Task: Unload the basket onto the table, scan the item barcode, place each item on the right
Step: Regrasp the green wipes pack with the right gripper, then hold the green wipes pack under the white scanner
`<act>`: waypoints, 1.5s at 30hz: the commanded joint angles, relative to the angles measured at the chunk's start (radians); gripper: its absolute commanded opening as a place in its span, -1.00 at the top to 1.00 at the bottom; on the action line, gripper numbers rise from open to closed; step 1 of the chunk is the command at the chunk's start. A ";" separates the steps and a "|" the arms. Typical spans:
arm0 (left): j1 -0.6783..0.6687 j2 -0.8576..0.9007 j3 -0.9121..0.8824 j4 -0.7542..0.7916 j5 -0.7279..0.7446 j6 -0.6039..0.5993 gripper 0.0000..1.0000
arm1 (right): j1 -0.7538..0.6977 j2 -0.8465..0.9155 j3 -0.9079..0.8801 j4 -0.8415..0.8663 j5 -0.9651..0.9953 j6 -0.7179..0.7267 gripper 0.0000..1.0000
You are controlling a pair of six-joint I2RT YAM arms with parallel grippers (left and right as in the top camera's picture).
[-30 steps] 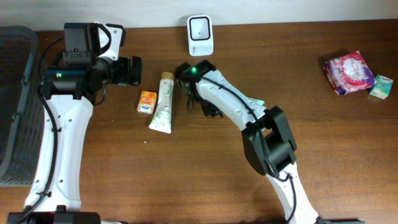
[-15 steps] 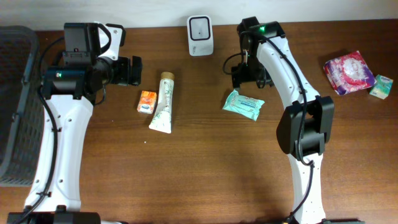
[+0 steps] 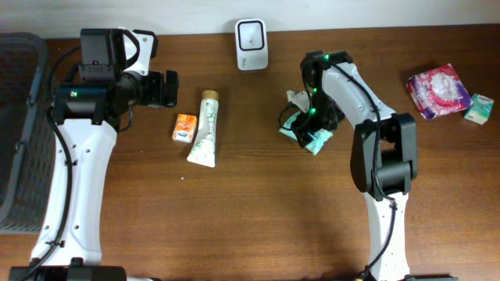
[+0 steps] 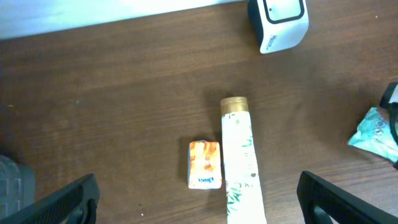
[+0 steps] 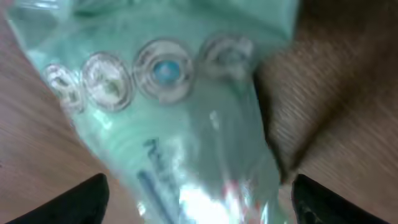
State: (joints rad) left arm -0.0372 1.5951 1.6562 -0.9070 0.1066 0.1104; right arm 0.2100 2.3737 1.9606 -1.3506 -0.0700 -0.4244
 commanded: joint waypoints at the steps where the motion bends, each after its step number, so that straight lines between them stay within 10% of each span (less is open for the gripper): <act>1: 0.001 -0.004 0.009 0.001 0.001 -0.009 -0.99 | -0.008 -0.011 -0.067 0.025 -0.010 -0.012 0.10; 3: 0.001 -0.004 0.009 0.001 0.002 -0.009 -0.99 | -0.008 -0.011 -0.067 0.040 -0.010 0.101 0.87; 4: 0.001 -0.004 0.009 0.001 0.001 -0.009 -0.98 | -0.008 -0.011 -0.059 0.054 -0.010 0.166 0.92; 11: 0.001 -0.004 0.009 0.001 0.001 -0.009 -0.98 | -0.008 -0.011 0.348 0.262 -0.188 0.534 0.92; 22: 0.001 -0.004 0.009 0.000 0.001 -0.009 -0.98 | 0.157 0.102 0.334 0.899 -0.128 0.834 0.92; 28: 0.001 -0.004 0.009 0.001 0.001 -0.009 -0.98 | 0.154 0.141 0.334 0.846 -0.101 0.864 0.92; 37: 0.003 -0.004 0.009 0.001 0.001 -0.009 -0.99 | 0.106 0.154 0.334 0.899 -0.276 1.276 0.92; 45: 0.002 -0.004 0.009 0.001 0.001 -0.009 -0.99 | -0.092 0.050 0.334 0.632 -0.418 0.996 0.92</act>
State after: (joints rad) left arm -0.0368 1.5955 1.6562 -0.9066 0.1070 0.1104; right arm 0.2146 2.5210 2.2868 -0.6296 -0.4660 0.7208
